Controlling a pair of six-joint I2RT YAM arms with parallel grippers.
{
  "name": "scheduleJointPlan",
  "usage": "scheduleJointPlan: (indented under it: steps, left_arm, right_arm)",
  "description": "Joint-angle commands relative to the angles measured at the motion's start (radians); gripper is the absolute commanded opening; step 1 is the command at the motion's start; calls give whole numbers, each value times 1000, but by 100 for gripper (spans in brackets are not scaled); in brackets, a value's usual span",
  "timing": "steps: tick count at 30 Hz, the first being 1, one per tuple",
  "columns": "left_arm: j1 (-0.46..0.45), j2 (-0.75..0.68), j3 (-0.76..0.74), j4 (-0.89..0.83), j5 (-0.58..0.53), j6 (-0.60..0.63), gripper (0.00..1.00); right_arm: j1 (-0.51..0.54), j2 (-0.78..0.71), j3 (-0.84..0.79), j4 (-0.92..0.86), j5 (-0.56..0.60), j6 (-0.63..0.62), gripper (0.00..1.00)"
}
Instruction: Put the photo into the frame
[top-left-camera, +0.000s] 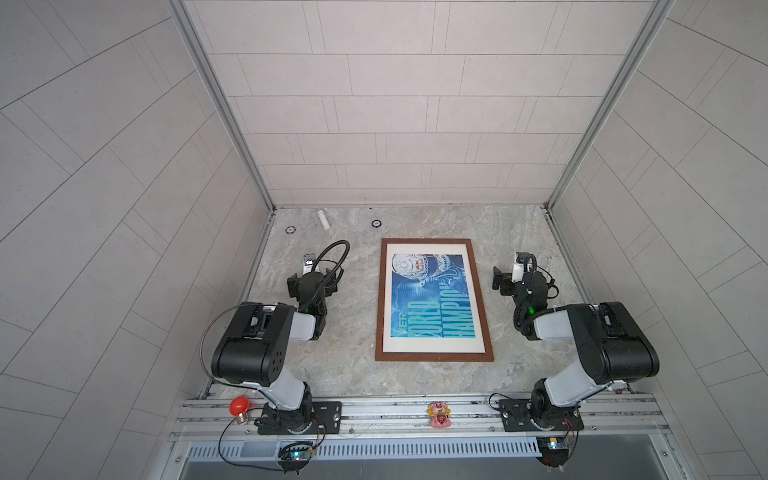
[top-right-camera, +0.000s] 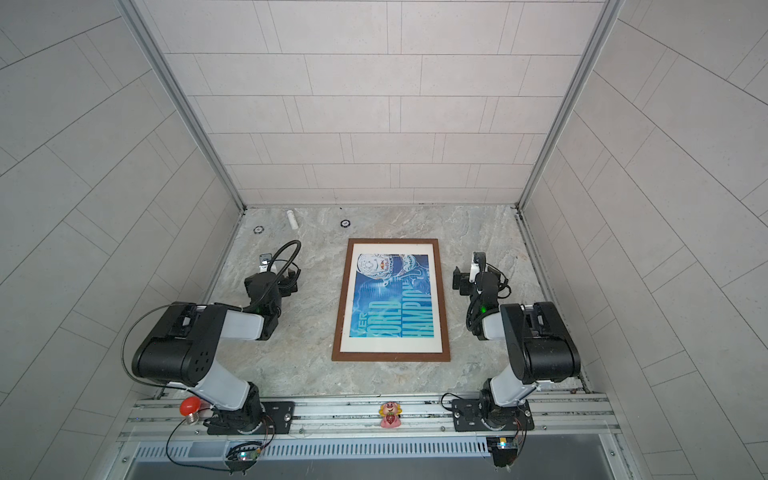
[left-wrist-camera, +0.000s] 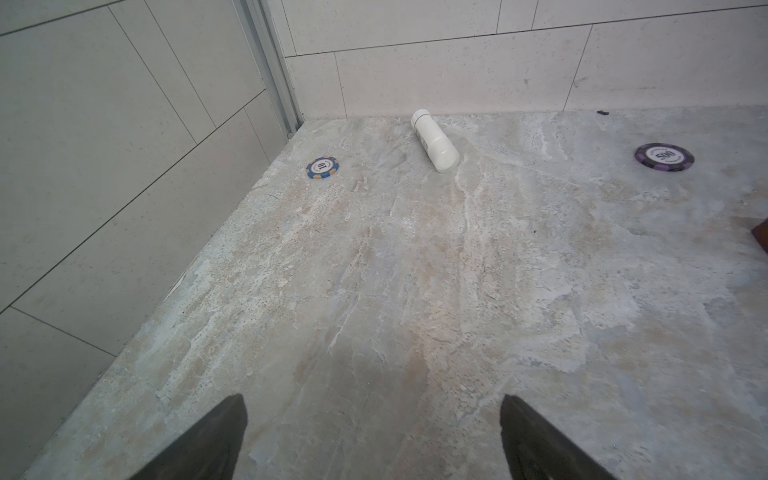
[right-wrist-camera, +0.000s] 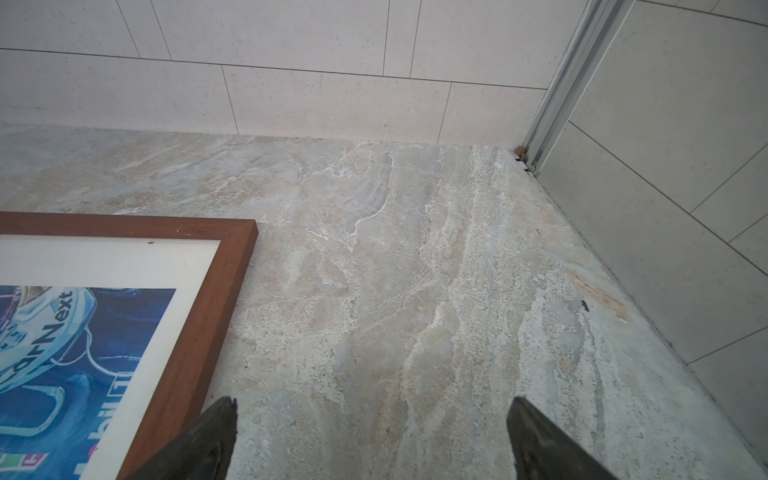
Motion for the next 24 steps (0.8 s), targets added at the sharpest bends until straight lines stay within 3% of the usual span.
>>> scheduleJointPlan:
  steps: [1,24]
  left_arm:
    - [7,-2,6,34,0,-2,100]
    - [6,-4,5,33,0,-1,100]
  right_arm:
    - [6,11,2,4,-4,-22,99]
    - [15,8,-14,29,-6,-33,99]
